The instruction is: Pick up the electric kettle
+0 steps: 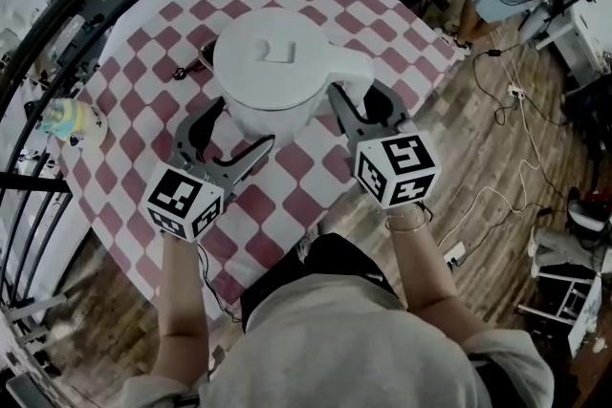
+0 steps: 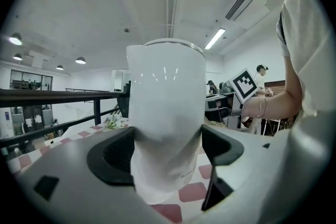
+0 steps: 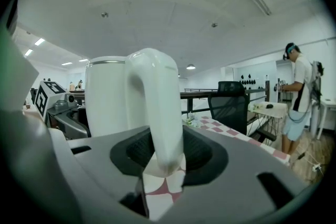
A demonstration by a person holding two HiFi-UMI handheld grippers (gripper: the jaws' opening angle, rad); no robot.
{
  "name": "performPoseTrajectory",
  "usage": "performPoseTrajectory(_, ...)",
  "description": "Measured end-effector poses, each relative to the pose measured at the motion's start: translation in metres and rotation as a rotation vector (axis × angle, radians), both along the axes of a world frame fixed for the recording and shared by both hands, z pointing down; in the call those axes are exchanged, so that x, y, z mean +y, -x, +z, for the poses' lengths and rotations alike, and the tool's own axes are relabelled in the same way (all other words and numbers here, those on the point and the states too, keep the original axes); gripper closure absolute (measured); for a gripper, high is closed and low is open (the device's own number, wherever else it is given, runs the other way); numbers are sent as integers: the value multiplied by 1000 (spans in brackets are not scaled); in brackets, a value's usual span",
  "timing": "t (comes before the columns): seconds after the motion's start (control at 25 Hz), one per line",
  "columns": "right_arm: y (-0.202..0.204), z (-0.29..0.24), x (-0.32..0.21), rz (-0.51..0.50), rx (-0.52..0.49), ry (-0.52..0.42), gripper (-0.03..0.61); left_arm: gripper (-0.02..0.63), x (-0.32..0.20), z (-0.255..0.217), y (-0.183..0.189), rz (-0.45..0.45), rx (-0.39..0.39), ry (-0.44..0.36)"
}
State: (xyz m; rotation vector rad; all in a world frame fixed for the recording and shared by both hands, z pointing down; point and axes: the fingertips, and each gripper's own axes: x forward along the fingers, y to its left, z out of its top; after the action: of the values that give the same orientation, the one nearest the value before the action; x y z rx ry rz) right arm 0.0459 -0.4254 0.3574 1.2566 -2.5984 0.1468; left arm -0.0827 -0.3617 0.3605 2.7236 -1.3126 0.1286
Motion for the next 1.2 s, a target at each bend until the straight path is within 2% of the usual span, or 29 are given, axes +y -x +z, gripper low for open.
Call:
performPoseTrajectory(0.2,-1,-18,14,-34,19,-22,426,204,17,-12,-4,-26,16,-4)
performPoseTrajectory(0.44,1,-29,27,-73,25,-38,425,204,32,-20,-5,-58,-2,7)
performPoseTrajectory(1.2,12,-5,60,-203,52,5,426,204,75,1,-2,-142,-14,65)
